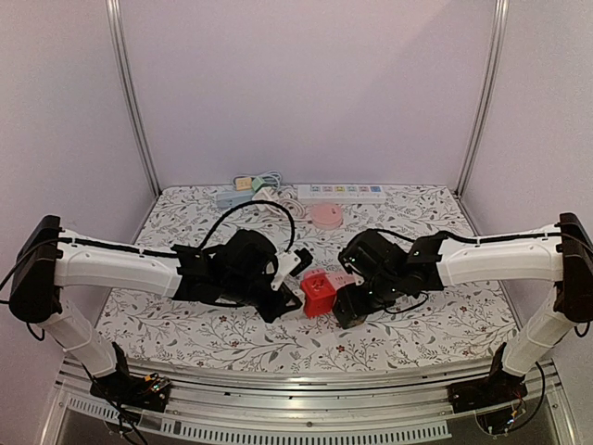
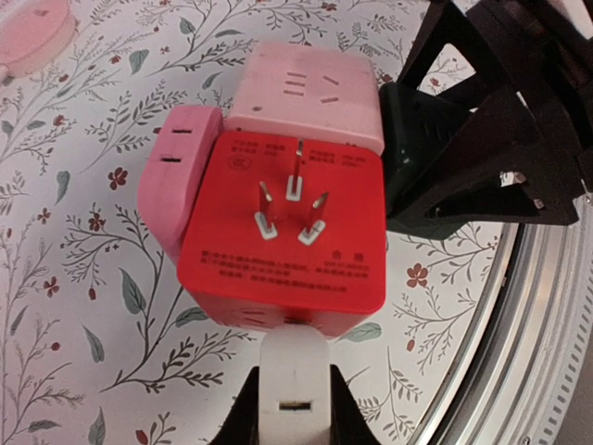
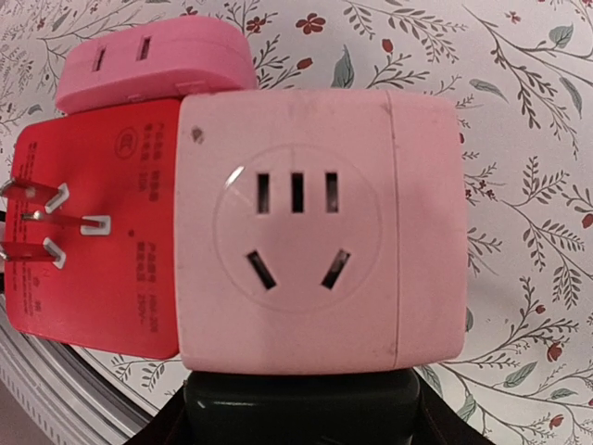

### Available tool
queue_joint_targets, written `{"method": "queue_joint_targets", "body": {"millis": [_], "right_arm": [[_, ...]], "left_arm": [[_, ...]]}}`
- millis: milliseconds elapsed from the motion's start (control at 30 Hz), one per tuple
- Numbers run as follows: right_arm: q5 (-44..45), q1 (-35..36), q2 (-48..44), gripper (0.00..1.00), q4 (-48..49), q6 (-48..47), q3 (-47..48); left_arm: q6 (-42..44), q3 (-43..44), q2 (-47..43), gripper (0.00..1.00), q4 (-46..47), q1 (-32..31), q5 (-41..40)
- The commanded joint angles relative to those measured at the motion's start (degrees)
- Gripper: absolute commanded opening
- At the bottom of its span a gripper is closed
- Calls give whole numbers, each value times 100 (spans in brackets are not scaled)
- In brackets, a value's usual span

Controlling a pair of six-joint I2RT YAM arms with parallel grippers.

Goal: Pull the plug off the socket

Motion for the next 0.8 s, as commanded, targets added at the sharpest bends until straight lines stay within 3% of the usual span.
{"method": "queue_joint_targets", "body": {"millis": [0,400,767], "right_arm": [[498,56,-297,45,232,-316,-75],[504,279,-486,45,629,-780,-332],[1142,202,-359,44,159,23,-52]], "left_arm": [[-74,16,-202,0,-264,82,105],[-93,-1,-241,0,-253,95,126],[-109,-1,-248,0,-252,109,111]]}}
